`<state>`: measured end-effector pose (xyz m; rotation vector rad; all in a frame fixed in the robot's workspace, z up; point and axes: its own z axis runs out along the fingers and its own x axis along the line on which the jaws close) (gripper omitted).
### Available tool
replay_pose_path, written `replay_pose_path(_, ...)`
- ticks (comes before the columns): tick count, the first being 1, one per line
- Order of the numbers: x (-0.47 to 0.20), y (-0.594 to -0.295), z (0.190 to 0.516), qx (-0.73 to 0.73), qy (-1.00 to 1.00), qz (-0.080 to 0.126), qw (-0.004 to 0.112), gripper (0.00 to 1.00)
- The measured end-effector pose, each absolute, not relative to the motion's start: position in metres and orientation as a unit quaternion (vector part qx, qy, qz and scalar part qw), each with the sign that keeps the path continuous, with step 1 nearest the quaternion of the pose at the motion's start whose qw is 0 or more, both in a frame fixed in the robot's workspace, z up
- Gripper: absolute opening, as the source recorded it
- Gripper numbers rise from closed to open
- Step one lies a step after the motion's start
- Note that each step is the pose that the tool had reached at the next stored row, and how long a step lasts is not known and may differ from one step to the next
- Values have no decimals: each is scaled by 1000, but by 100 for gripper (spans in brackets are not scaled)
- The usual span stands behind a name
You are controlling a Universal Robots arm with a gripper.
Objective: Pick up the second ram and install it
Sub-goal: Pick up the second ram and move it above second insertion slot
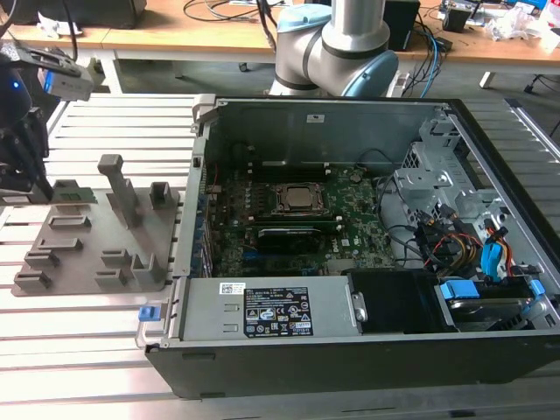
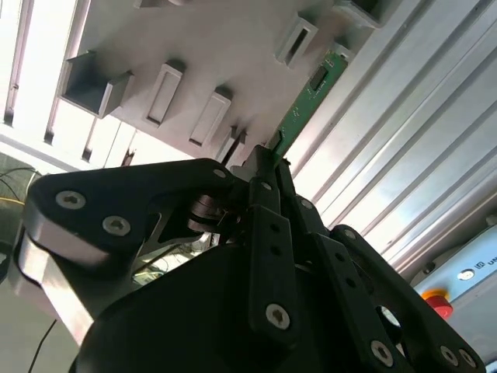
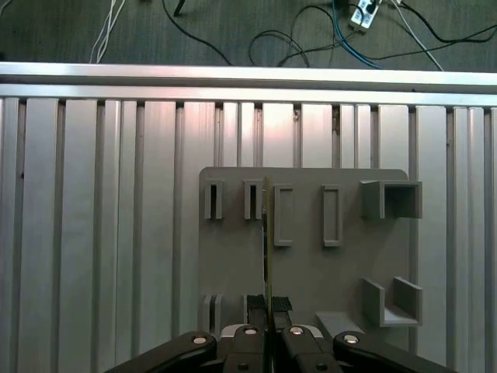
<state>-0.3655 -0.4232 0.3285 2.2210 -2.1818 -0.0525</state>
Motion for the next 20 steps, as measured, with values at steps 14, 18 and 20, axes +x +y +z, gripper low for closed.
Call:
replay_pose_path(14,-365,-421,357,713,-701,-14,17,14)
replay_pose_path(18,-365,-420,368,713,-701,-12,19,14)
replay_pose_path(20,-365,-420,371,713,-701,-12,19,14)
